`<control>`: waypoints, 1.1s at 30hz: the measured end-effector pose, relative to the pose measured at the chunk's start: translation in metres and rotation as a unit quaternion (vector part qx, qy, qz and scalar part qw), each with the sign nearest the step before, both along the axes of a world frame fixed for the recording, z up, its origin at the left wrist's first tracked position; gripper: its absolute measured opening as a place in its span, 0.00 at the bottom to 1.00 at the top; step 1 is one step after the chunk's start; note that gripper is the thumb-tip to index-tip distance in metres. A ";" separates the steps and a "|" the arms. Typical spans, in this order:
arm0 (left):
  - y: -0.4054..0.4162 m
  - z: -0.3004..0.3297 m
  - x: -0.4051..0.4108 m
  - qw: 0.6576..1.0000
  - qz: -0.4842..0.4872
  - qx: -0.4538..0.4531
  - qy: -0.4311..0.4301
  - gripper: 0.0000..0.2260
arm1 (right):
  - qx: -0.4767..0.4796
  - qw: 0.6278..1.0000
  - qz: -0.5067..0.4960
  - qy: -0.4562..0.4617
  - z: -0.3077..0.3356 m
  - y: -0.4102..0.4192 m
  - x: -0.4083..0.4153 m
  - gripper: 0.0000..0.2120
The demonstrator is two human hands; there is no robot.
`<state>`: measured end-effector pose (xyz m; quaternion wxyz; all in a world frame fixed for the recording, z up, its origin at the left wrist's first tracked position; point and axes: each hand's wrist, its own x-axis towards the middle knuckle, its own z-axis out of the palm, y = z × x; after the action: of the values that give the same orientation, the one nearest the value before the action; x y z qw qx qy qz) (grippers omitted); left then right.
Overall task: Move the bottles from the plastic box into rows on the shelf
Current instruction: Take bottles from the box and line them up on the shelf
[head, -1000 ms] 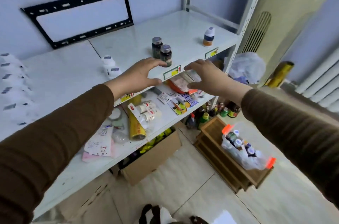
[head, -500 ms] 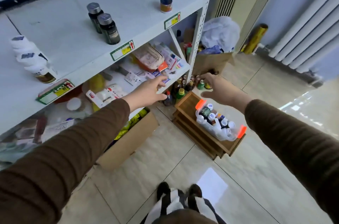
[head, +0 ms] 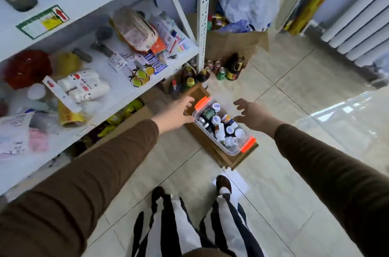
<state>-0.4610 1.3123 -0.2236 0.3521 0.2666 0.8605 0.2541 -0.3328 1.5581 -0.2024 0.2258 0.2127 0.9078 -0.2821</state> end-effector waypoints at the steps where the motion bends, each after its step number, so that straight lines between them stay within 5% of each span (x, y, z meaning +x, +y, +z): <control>1: 0.011 -0.011 0.006 1.000 0.003 -0.007 -0.002 0.28 | -0.007 1.000 0.002 -0.011 -0.013 0.010 0.002 0.26; 17: 0.102 -0.176 0.018 0.991 0.001 -0.102 0.088 0.23 | -0.022 0.995 0.065 -0.068 -0.199 0.052 0.002 0.26; 33: 0.136 -0.242 0.015 0.919 -0.076 -0.293 0.251 0.21 | -0.008 0.988 0.123 -0.091 -0.282 0.049 -0.007 0.29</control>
<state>-0.4457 1.4486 -0.4659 0.2056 0.2712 0.9336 -0.1123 -0.3398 1.6068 -0.4841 0.3425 0.1228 0.9002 -0.2393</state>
